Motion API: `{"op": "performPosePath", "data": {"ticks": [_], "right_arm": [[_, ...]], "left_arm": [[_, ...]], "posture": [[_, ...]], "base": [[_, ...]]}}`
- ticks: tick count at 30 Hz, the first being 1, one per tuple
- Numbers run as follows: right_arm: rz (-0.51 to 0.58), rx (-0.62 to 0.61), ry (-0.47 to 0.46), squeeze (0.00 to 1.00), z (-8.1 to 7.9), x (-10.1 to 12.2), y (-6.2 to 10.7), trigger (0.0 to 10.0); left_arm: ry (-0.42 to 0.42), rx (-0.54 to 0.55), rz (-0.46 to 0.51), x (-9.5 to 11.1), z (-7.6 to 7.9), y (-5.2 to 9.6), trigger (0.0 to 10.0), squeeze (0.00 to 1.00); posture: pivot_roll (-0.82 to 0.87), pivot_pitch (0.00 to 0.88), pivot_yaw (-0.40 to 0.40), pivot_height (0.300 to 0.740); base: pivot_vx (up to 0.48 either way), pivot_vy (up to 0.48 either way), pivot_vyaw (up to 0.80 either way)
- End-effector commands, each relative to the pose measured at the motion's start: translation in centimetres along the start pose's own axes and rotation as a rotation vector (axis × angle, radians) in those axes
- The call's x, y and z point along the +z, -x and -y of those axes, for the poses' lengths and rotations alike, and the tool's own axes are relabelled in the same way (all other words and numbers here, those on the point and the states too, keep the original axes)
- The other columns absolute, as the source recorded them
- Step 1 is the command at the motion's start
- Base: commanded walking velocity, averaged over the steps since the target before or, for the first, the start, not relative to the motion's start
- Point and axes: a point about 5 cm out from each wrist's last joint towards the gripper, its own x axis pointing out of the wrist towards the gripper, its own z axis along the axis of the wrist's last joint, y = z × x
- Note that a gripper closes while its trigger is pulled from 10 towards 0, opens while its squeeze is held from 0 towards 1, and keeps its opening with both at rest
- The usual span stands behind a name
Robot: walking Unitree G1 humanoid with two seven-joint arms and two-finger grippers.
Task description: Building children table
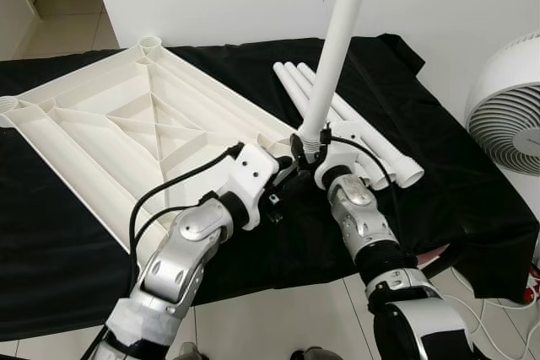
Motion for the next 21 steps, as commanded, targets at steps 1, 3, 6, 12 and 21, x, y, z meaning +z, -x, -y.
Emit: {"op": "performPosePath", "data": {"ticks": [1, 3, 6, 12, 21], "right_arm": [[0.009, 0.021, 0.016, 0.00, 0.1, 0.2, 0.2, 10.0], [0.016, 0.039, 0.025, 0.00, 0.0, 0.3, 0.4, 10.0], [0.023, 0.065, 0.032, 0.00, -0.2, 0.4, 0.7, 10.0], [0.042, 0.103, 0.029, 0.00, -0.6, 0.6, 1.6, 10.0], [0.061, 0.115, 0.036, 0.00, -0.1, 1.1, 2.8, 10.0]], "left_arm": [[-0.002, 0.057, -0.022, -0.3, -0.3, -0.4, 10.0, 0.00], [-0.007, 0.073, -0.040, -0.5, -0.5, -0.7, 10.0, 0.00], [-0.006, 0.096, -0.070, -0.8, -0.8, -1.2, 10.0, 0.00], [0.008, 0.154, -0.176, -2.3, -1.4, -1.7, 10.0, 0.00], [-0.072, 0.216, -0.398, -5.1, -2.3, -2.2, 10.0, 0.00]], "posture": [[-0.07, 0.066, 0.009, 0.740], [-0.07, 0.067, 0.008, 0.740], [-0.07, 0.067, 0.008, 0.740], [-0.08, 0.069, 0.013, 0.740], [-0.10, 0.063, 0.029, 0.740]], "base": [[0.000, 0.000, 0.00], [0.000, 0.000, 0.00], [0.000, 0.000, 0.00], [0.000, 0.000, 0.00], [0.000, 0.000, 0.00]]}}
